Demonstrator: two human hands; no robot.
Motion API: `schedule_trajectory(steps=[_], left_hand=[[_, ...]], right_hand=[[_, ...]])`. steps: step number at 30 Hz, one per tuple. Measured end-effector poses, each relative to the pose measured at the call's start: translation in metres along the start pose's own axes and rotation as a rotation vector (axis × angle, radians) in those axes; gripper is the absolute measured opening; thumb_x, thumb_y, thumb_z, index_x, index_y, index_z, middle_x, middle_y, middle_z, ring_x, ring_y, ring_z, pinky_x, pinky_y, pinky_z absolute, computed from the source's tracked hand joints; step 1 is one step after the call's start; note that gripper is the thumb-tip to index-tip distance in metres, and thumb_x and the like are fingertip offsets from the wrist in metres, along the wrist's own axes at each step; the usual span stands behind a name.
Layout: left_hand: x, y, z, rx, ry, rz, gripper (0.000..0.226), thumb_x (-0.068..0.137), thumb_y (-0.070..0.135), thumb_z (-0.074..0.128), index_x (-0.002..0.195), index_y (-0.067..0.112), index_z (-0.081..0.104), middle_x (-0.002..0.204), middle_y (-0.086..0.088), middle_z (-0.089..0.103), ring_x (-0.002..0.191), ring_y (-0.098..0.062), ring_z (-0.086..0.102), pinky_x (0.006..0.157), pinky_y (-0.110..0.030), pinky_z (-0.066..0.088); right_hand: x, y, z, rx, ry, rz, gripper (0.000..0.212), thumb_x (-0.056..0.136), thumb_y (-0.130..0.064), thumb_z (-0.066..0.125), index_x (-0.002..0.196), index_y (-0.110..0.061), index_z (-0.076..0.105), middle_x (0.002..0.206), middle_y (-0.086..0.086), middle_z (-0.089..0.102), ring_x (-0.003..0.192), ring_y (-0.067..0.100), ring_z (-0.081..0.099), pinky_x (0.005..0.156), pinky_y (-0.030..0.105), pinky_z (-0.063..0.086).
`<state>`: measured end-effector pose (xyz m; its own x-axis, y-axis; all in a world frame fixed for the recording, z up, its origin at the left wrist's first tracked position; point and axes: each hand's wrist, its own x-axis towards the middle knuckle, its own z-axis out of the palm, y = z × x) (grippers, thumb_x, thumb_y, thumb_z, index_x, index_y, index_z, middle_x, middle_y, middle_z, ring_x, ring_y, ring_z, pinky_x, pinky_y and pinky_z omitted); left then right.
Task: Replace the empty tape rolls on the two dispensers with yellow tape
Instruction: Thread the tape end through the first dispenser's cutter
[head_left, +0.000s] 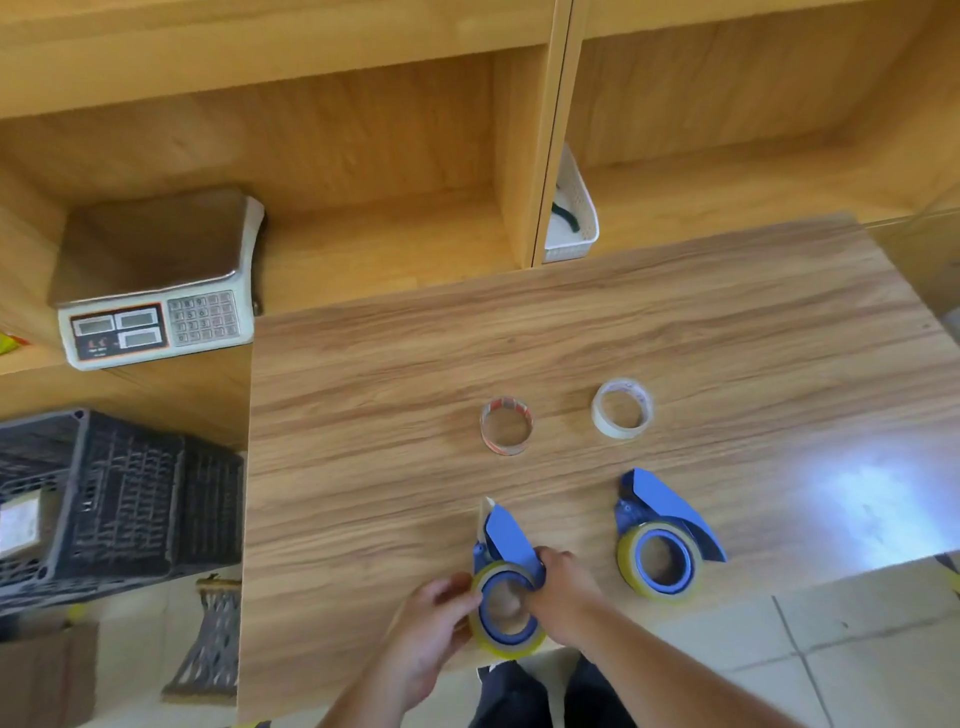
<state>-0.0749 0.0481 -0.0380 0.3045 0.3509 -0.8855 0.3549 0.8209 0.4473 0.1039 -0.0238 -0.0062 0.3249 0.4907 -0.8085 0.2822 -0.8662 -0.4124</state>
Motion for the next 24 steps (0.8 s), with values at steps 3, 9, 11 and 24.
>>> schedule_trajectory(steps=[3,9,11,24], left_hand=[[0.015,-0.006,-0.004,0.009,0.026,-0.013,0.056,0.078,0.016,0.085,0.130,0.006,0.064,0.119,-0.014,0.077,0.109,-0.030,0.075,0.103,-0.048,0.057],[0.023,-0.011,-0.001,0.082,0.055,0.015,0.036,0.086,0.015,0.078,0.121,0.013,0.073,0.118,-0.006,0.079,0.111,-0.023,0.074,0.107,-0.046,0.053],[0.024,-0.010,0.002,0.107,0.100,0.024,0.030,0.090,0.011,0.074,0.120,0.015,0.075,0.117,-0.003,0.079,0.110,-0.020,0.074,0.106,-0.043,0.054],[-0.005,0.007,0.023,0.443,0.427,0.145,0.033,0.082,0.033,0.074,0.113,0.037,0.066,0.115,0.007,0.067,0.101,-0.016,0.067,0.088,-0.036,0.054]], right_hand=[[0.001,-0.006,0.001,-0.041,0.025,0.000,0.042,0.081,-0.029,0.063,0.123,-0.028,0.059,0.117,0.002,0.055,0.096,0.022,0.064,0.086,0.035,0.056],[0.008,-0.002,0.006,-0.052,0.048,-0.006,0.048,0.085,-0.025,0.063,0.132,-0.025,0.053,0.126,0.001,0.049,0.103,0.023,0.063,0.093,0.035,0.054],[0.010,0.000,0.009,-0.050,0.056,-0.011,0.050,0.085,-0.023,0.064,0.133,-0.026,0.052,0.128,0.001,0.048,0.105,0.024,0.062,0.095,0.036,0.054],[0.004,0.009,-0.018,-0.021,0.031,-0.089,0.060,0.088,-0.028,0.059,0.144,-0.019,0.040,0.140,0.005,0.045,0.119,0.025,0.055,0.092,0.033,0.048]])
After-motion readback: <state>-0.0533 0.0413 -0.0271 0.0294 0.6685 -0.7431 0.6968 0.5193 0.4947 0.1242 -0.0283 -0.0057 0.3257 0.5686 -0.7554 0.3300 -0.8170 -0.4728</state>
